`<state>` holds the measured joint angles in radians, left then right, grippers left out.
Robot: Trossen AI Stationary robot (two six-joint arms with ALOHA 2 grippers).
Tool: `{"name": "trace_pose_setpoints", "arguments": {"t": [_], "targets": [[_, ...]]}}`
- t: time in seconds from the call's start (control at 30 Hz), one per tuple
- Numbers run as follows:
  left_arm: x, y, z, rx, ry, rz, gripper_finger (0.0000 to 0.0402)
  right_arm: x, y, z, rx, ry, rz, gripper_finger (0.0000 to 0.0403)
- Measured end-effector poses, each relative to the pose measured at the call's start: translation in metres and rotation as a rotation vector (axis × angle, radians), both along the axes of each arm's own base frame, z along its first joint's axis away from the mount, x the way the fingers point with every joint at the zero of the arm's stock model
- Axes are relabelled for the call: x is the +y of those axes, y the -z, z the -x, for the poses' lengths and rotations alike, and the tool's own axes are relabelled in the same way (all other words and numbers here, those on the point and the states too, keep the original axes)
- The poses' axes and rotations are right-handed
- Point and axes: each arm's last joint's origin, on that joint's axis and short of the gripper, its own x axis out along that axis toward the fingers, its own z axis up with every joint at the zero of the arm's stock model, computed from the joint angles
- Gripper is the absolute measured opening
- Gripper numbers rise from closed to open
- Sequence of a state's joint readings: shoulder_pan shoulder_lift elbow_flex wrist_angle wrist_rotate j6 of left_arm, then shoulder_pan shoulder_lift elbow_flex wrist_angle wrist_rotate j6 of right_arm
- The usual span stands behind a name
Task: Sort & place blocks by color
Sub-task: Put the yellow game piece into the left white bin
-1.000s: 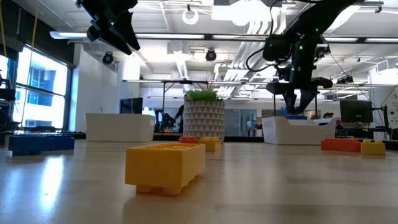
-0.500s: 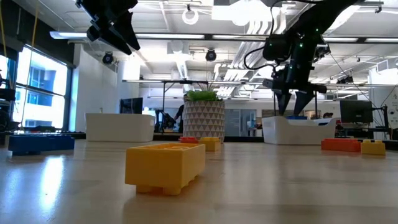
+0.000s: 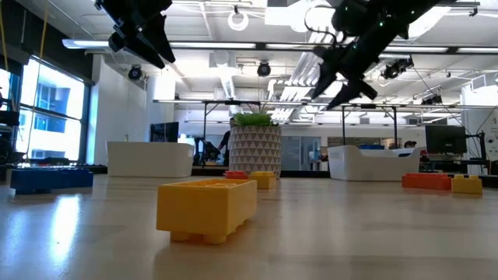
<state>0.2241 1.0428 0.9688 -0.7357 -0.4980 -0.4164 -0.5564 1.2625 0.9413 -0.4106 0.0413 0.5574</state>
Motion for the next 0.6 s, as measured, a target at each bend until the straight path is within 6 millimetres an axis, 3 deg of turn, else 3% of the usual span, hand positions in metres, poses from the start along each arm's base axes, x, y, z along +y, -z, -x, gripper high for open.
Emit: {"name": "trace_pose_setpoints", "arguments": {"t": [0.3, 0.6], "targets": [[0.000, 0.000, 0.000, 0.016, 0.017, -0.013, 0.0211, 0.038, -0.017, -0.031, -0.158, -0.272, 0.134, 0.0222], [0.000, 0.000, 0.000, 0.062, 0.066, -0.050, 0.0211, 0.058, -0.025, -0.043, -0.247, -0.325, 0.188, 0.0222]]}}
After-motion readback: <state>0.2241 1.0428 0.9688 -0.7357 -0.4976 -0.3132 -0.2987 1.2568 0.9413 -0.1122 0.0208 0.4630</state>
